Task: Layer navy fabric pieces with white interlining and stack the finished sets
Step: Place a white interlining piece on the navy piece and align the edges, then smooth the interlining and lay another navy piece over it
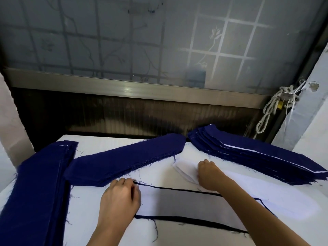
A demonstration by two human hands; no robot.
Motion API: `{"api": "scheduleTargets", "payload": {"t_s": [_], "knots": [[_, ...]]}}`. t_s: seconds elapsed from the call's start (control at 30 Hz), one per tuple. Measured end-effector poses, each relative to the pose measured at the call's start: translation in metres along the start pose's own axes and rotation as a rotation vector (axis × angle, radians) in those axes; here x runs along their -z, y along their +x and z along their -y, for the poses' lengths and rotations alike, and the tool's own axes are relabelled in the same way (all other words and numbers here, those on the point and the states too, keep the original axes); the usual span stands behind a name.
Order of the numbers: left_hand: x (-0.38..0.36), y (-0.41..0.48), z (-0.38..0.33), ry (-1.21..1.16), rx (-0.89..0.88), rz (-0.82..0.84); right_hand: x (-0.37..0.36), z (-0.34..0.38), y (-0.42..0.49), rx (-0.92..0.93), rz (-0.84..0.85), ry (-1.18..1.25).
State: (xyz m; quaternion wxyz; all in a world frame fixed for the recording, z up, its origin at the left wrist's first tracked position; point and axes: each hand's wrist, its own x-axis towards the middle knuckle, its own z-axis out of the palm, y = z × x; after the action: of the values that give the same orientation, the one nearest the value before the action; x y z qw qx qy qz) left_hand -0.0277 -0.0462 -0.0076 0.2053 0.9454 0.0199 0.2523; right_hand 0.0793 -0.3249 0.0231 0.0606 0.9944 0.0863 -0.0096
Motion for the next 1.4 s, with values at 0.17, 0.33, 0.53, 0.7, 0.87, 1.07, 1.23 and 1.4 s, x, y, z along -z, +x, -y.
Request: {"api": "scheduleTargets", "payload": {"t_s": [0.17, 0.33, 0.53, 0.7, 0.87, 1.07, 1.23, 1.4], "knots": [[0.000, 0.000, 0.002, 0.004, -0.007, -0.006, 0.000, -0.012, 0.001, -0.104, 0.014, 0.328], [0.000, 0.001, 0.001, 0.010, -0.024, 0.023, 0.000, -0.028, -0.010, -0.177, -0.007, 0.658], [0.001, 0.001, 0.002, -0.013, 0.000, 0.043, 0.005, -0.028, -0.022, -0.166, -0.046, 0.672], [0.003, 0.001, -0.001, -0.108, -0.019, 0.031, 0.025, -0.006, -0.045, -0.009, -0.175, 0.534], [0.001, 0.001, 0.005, -0.259, -0.067, 0.061, 0.038, 0.062, -0.078, 0.153, -0.209, 0.343], [0.002, 0.001, 0.011, -0.596, 0.150, 0.155, 0.036, 0.142, -0.101, 0.130, -0.097, 0.158], [0.004, 0.002, 0.012, -0.432, 0.037, 0.256, 0.024, 0.163, -0.092, 0.177, -0.134, 0.160], [0.008, -0.001, 0.004, -0.183, -0.281, 0.033, 0.016, 0.141, -0.081, 0.346, -0.257, 0.436]]}}
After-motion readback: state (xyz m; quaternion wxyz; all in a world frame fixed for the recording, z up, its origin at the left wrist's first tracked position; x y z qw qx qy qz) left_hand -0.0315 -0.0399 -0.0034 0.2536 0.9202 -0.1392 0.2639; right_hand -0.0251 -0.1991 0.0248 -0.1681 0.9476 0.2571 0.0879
